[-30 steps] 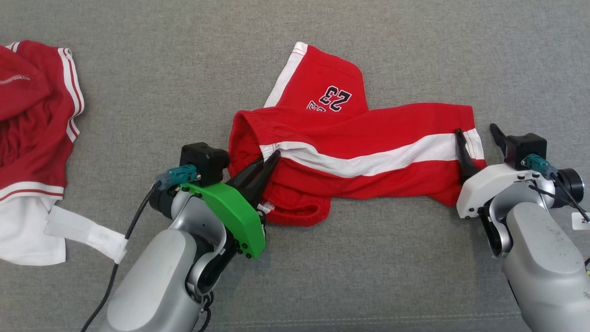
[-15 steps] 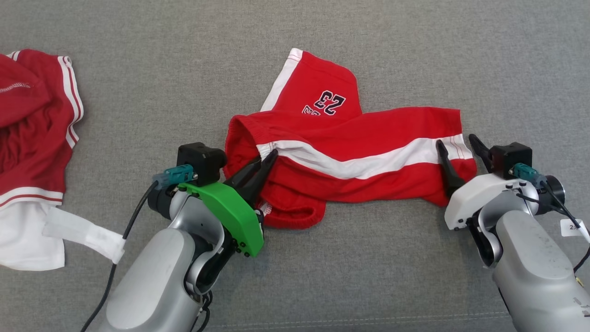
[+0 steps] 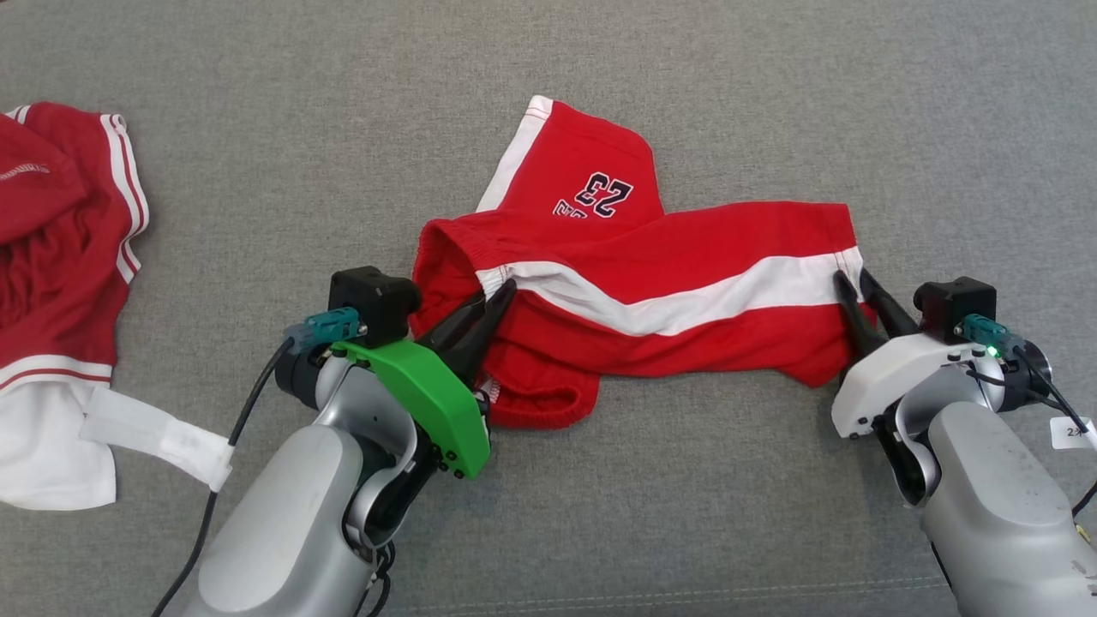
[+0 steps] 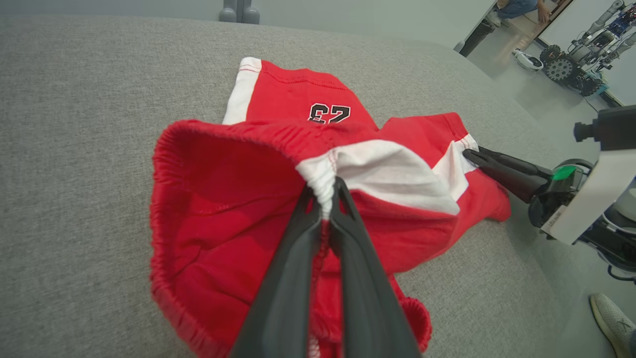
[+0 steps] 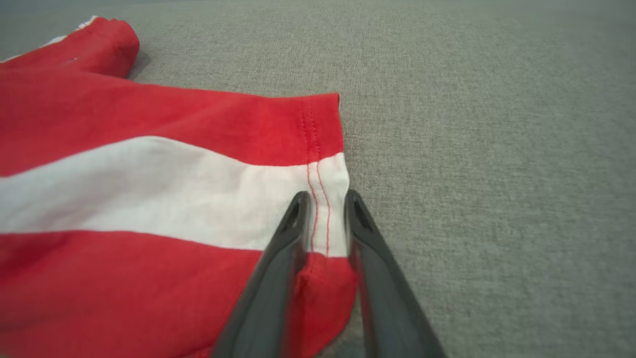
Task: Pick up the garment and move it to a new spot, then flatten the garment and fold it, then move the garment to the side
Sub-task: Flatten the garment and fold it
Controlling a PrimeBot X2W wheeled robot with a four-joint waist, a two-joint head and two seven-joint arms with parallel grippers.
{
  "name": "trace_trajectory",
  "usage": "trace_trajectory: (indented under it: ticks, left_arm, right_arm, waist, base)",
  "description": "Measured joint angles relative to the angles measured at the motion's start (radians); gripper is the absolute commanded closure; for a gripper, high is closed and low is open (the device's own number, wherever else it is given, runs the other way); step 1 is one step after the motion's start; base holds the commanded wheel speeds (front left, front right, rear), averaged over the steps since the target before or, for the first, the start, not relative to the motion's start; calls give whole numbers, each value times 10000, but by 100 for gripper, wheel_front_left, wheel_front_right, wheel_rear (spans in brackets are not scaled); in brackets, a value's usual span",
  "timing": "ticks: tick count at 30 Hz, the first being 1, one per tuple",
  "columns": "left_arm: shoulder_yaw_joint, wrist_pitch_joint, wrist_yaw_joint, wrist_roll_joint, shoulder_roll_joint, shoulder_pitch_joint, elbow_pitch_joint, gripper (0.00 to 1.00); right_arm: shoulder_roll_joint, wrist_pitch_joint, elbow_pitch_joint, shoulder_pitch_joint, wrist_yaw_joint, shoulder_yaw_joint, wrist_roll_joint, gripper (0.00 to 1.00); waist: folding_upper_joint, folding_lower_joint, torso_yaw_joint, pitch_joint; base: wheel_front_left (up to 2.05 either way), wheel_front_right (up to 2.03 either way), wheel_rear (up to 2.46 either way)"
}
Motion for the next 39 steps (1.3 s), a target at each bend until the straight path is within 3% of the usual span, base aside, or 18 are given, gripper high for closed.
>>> trace_trajectory:
  ticks: [1,6,14,20,27,34,39]
  left_arm:
    - [-2,0,0,0,-2,0,0,97]
    - [29,-63,-36,-81,-8,-1,82,100]
    - [401,-82,-38,-428,15,-18,-59,100]
    - [665,537,-56,-769,554,-673,-523,100]
    - [1112,1818,-128,-1223,1528,-1886,-1333,100]
    - [1369,3091,-144,-2426,1860,-2309,-2466,100]
    - [1584,3956,-148,-3233,2257,-2299,-3396,100]
  right_arm:
    - [-2,0,10,-5,12,12,27,100]
    - [-8,-2,-29,-34,102,-121,274,100]
    - [276,6,-602,-246,525,-554,1522,100]
    - [443,723,-1758,-1127,669,-742,3162,100]
    - [-395,2059,-3547,-2362,685,-428,4569,100]
    - [-867,3012,-5450,-2528,685,-270,6381,100]
    - [-1333,3333,-6872,-2092,685,-702,7520,100]
  waist:
    - [0,0,7,5]
    - [0,0,134,-27]
    - [0,0,160,-165]
    - [0,0,130,-465]
    - [0,0,69,-902]
    - [0,0,3,-1464]
    - [0,0,-107,-1941]
  base:
    - [0,0,0]
    - [0,0,0]
    - [0,0,0]
    - [0,0,0]
    - [0,0,0]
    - [0,0,0]
    - [0,0,0]
